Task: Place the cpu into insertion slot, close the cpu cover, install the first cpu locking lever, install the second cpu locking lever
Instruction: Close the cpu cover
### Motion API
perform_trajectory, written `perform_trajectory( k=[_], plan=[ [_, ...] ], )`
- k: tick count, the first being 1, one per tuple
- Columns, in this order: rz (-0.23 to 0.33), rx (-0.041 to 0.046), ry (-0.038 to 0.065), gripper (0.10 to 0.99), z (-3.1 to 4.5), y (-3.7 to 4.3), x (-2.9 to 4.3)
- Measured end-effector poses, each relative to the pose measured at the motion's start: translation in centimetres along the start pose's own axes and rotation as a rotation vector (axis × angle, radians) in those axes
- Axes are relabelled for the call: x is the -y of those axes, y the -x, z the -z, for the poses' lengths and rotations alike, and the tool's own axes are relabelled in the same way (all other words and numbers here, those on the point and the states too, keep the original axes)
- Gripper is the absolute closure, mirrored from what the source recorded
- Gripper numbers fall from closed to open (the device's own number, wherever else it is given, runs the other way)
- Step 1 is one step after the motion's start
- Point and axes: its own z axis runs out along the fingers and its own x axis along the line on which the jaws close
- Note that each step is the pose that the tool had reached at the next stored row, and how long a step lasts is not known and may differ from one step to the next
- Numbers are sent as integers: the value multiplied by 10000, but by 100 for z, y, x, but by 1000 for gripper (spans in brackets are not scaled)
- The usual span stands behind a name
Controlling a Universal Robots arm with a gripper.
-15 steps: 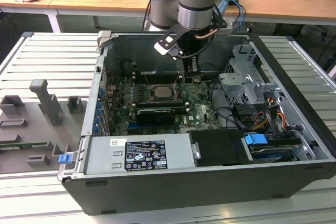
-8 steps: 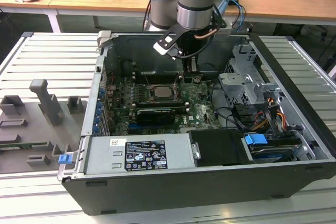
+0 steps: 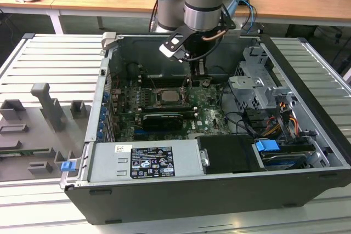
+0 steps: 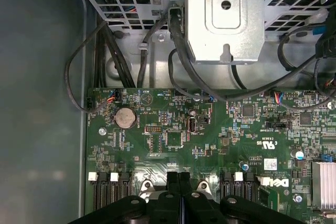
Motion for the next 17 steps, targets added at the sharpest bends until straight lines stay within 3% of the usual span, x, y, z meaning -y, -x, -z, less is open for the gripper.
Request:
perform_trajectory(
  k=[17],
  plan=[
    [1,0,-1,980,5,0,75]
  ],
)
